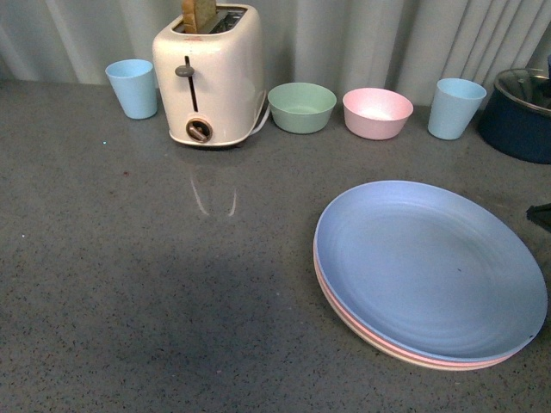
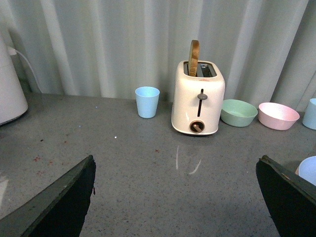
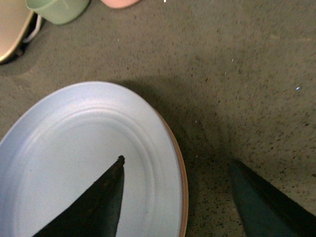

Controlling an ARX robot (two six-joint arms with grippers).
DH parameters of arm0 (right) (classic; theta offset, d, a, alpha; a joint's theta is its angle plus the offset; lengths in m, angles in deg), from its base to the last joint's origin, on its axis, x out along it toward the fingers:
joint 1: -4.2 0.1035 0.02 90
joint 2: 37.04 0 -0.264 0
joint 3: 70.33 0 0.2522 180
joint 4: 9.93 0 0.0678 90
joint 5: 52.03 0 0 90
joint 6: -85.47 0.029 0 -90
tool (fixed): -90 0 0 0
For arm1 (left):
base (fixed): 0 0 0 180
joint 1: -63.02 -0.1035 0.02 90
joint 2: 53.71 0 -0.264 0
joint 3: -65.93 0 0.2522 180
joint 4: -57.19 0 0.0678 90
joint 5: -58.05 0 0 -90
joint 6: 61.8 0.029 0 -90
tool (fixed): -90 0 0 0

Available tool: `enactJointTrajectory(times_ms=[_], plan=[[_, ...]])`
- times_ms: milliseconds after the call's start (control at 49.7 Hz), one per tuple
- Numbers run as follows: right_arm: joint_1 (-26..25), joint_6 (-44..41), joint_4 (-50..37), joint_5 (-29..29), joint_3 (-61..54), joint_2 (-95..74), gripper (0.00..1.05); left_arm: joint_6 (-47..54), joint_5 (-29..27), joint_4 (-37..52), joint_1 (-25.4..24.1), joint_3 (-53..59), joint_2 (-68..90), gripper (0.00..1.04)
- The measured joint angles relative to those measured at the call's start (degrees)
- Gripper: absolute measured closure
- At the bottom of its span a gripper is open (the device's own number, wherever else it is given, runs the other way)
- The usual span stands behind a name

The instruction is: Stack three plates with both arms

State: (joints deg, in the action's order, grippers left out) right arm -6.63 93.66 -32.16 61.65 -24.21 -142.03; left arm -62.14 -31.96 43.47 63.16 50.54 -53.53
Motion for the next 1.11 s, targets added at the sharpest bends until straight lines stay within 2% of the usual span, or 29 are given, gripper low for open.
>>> enactJointTrajectory(times_ms=[40, 242, 443, 564, 604, 624, 664, 765, 805, 966, 1047, 1107], plan=[[-0.76, 0.09, 0.35, 0.46, -0.63, 2.43, 0.34, 0.0, 0.0, 0.0, 0.0, 0.0, 0.0, 0.07], [-3.67, 0.98, 4.0, 3.74, -4.46, 14.38, 0.06, 0.0, 0.0, 0.0, 0.0, 0.0, 0.0, 0.07], [-6.34, 1.73, 9.86, 1.18, -10.78, 31.71, 0.08, 0.0, 0.0, 0.0, 0.0, 0.0, 0.0, 0.07], [-6.86, 2.1, 10.32, 0.85, -11.61, 38.03, 0.08, 0.0, 0.02, 0.0, 0.0, 0.0, 0.0, 0.07], [-6.29, 0.55, 4.35, -2.12, -13.29, 36.61, 0.12, 0.0, 0.02, 0.0, 0.0, 0.0, 0.0, 0.07], [-5.64, -1.29, -2.71, -5.31, -15.34, 35.47, 0.17, 0.0, 0.02, 0.0, 0.0, 0.0, 0.02, 0.07], [-4.72, -3.28, -10.82, -8.28, -18.38, 34.56, 0.24, 0.0, -0.04, 0.0, 0.0, 0.0, 0.0, 0.07], [-2.23, -6.49, -23.39, -11.26, -23.5, 36.28, 0.44, 0.0, 0.02, 0.0, 0.0, 0.0, 0.04, 0.07], [-0.96, -7.06, -23.61, -12.44, -25.18, 38.21, 0.55, 0.0, 0.0, 0.0, 0.0, 0.0, -0.07, 0.07], [1.84, -7.85, -18.71, -15.06, -28.41, 44.98, 0.83, 0.0, 0.0, 0.0, 0.0, 0.0, -0.09, 0.07], [3.21, -7.96, -15.19, -16.52, -29.48, 50.01, 1.01, 0.0, 0.0, 0.0, 0.0, 0.0, -0.11, 0.07], [4.22, -8.11, -12.11, -17.51, -30.29, 53.77, 1.02, 0.0, 0.0, 0.0, 0.0, 0.0, -0.11, 0.07]])
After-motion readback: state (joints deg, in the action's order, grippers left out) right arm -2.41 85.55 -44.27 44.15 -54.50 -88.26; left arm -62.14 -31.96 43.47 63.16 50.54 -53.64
